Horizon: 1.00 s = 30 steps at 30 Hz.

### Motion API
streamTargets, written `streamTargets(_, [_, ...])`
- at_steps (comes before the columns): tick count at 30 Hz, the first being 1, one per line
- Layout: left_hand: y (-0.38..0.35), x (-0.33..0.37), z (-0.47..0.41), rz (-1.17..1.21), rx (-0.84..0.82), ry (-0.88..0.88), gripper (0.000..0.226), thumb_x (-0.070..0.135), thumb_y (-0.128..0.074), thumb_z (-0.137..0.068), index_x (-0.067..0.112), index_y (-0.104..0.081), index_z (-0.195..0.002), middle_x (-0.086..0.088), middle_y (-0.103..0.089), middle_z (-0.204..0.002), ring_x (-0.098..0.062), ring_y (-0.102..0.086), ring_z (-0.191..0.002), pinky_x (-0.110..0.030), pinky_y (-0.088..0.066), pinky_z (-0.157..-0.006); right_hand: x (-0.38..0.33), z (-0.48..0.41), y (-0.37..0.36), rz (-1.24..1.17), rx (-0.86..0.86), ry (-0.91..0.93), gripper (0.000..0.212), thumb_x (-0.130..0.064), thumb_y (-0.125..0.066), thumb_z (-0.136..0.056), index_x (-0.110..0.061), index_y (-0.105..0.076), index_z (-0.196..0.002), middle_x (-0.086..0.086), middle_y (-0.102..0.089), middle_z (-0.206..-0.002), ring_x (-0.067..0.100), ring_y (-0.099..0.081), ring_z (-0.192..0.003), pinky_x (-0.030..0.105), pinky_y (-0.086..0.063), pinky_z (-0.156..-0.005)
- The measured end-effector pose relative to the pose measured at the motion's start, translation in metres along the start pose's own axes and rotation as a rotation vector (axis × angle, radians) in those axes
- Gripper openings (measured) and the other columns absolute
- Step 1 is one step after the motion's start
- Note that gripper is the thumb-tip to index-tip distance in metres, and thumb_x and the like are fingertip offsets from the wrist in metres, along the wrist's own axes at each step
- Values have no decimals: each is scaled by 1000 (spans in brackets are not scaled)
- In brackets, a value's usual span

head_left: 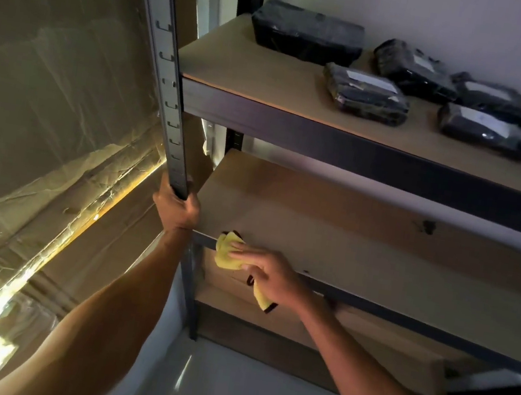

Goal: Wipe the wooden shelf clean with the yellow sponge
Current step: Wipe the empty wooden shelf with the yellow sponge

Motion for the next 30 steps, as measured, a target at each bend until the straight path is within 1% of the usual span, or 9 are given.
streamTargets(3, [1,6,0,16,-21,10,38,33,-55,-91,-5,-60,-94,12,-50,-63,7,-52,-53,-17,-41,-56,35,15,47,-64,327,-128,41,-2,-48,-91,-17,-62,-126,-3,-59,-133,9,-52,-128,29,-35,-113])
streamTargets(6, [3,6,0,24,-64,15,40,32,-55,-89,-6,-61,-102,9,-54,-68,9,-57,-58,-15,-45,-57,84,29,97,120,615,-472,44,-7,-45,-88,-18,-61,-128,9,-63,-128,29,-58,-120,28,-41,-102])
streamTargets(9, [3,8,0,11,-81,-5,40,25,-52,-83,-12,-59,-98,7,-48,-62,6,-52,-54,-8,-38,-55,82,24,70,238,483,-518,50,-8,-50,-88,-30,-56,-132,9,-61,-130,28,-59,-116,32,-45,-97])
streamTargets(13, [2,9,1,26,-66,-22,40,27,-50,-83,-12,-57,-88,7,-44,-61,7,-48,-52,-6,-34,-56,14,26,7,83,139,-142,52,-6,-50,-94,-39,-50,-134,-16,-48,-143,-5,-44,-129,15,-35,-107])
streamTargets(15, [2,9,1,18,-48,-17,36,29,-51,-84,-7,-56,-84,13,-42,-59,4,-48,-51,-10,-34,-53,19,36,26,-43,241,-141,53,-2,-49,-94,-38,-51,-133,-16,-50,-140,-8,-46,-124,14,-36,-106])
streamTargets(18, [3,11,1,20,-26,-9,34,29,-50,-84,-4,-58,-85,15,-44,-60,2,-50,-52,-9,-35,-54,80,61,87,48,646,-410,63,10,-49,-81,-30,-57,-130,3,-60,-132,21,-55,-124,35,-42,-109])
streamTargets(21, [3,7,2,2,-14,-5,33,28,-49,-81,-4,-58,-84,7,-45,-60,-2,-47,-50,-16,-37,-53,102,76,107,221,670,-707,58,5,-52,-81,-22,-58,-131,15,-62,-126,33,-58,-114,34,-45,-97])
streamTargets(26, [1,8,4,3,-2,-29,37,27,-51,-86,-9,-59,-88,-1,-52,-67,-1,-48,-52,-15,-38,-56,39,64,37,143,157,-196,53,-5,-51,-93,-35,-48,-137,-9,-43,-149,4,-38,-137,19,-28,-112])
streamTargets(30, [1,5,3,-36,16,-36,35,28,-50,-87,-6,-56,-82,-2,-48,-64,-5,-43,-50,-24,-35,-55,74,96,89,97,552,-315,59,8,-49,-87,-29,-55,-133,-3,-54,-139,12,-48,-131,26,-35,-112])
Point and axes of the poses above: each hand's wrist, its own z-axis away from the middle knuckle, its own y-axis out of the back of the hand, x = y × z, the point moved 2 cm from there along -z, towards the middle knuckle
